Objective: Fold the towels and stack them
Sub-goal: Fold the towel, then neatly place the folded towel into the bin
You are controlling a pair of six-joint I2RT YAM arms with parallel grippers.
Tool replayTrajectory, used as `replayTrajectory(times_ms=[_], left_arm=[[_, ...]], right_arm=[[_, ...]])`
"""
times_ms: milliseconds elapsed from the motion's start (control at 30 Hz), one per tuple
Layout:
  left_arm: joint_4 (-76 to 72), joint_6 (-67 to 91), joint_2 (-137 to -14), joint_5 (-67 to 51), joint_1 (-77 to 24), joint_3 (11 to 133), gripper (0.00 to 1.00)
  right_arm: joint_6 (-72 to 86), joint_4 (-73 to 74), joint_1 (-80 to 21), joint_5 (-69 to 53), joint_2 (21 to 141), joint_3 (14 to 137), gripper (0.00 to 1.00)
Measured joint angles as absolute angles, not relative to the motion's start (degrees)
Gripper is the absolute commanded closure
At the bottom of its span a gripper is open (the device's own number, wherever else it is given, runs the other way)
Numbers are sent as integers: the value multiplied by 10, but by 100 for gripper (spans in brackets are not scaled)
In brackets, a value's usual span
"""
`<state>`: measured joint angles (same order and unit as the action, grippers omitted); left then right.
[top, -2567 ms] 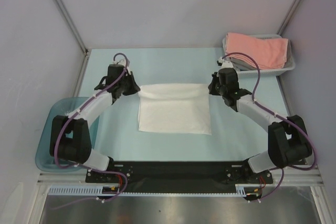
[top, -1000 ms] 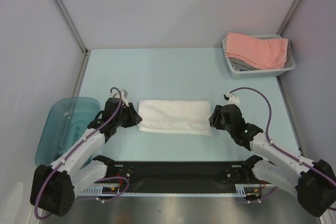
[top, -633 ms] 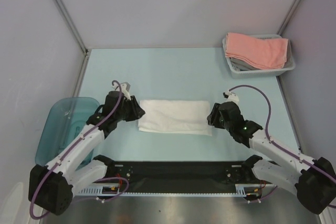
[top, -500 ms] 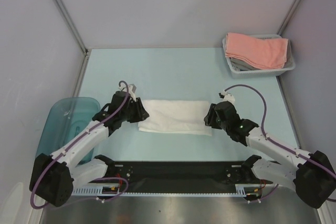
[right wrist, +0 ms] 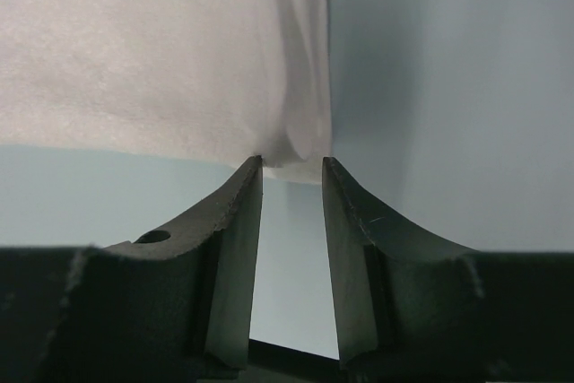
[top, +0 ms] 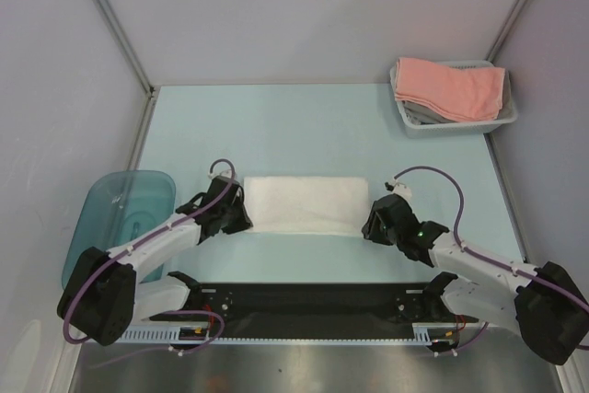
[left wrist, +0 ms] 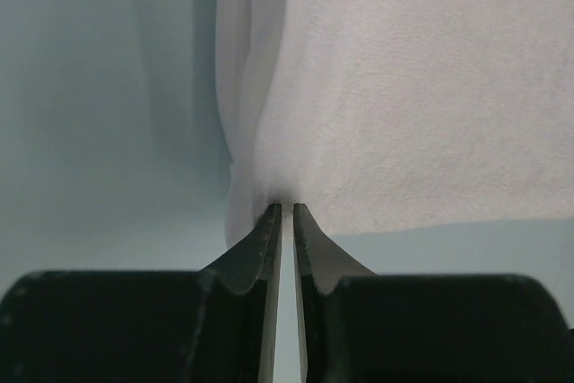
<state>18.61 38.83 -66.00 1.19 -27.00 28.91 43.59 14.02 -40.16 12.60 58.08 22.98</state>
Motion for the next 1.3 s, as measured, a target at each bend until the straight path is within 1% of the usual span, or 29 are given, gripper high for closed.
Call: replayTrajectory(times_ms=[233, 300, 367, 400, 433, 467, 500, 567, 700, 833, 967, 1100, 1233, 1267, 1300], left_arm=[[186, 405, -659, 19, -270, 271, 86], [186, 405, -658, 20, -270, 271, 84], [188, 404, -652, 20, -270, 271, 82], [190, 402, -647, 20, -270, 271, 82], [192, 401, -643, 19, -270, 271, 82], [195, 399, -639, 18, -270, 271, 82], [200, 397, -635, 18, -270, 274, 82], [212, 390, -631, 17, -270, 283, 82], [238, 379, -620, 13, -270, 316, 80], [253, 366, -608, 5, -270, 351, 80], [264, 354, -601, -8, -270, 376, 79], [278, 345, -591, -17, -270, 383, 79], [287, 343, -578, -20, -270, 383, 79], [289, 342, -576, -20, -270, 383, 79], [292, 341, -573, -20, -270, 383, 79]], right_arm=[[444, 158, -400, 127, 576, 225, 62], [444, 177, -399, 131, 575, 235, 59], [441, 200, -396, 136, 565, 251, 52], [438, 209, -392, 138, 557, 261, 47], [434, 216, -384, 139, 547, 271, 45], [428, 216, -373, 136, 540, 281, 43], [420, 216, -360, 131, 535, 289, 39], [403, 205, -324, 113, 539, 307, 37], [372, 154, -261, 62, 609, 325, 29], [354, 120, -253, 26, 672, 325, 25], [347, 88, -262, 9, 710, 325, 25], [345, 70, -286, 17, 739, 325, 27], [347, 70, -315, 43, 769, 333, 32], [348, 70, -320, 51, 774, 338, 34], [349, 71, -325, 59, 780, 342, 39]])
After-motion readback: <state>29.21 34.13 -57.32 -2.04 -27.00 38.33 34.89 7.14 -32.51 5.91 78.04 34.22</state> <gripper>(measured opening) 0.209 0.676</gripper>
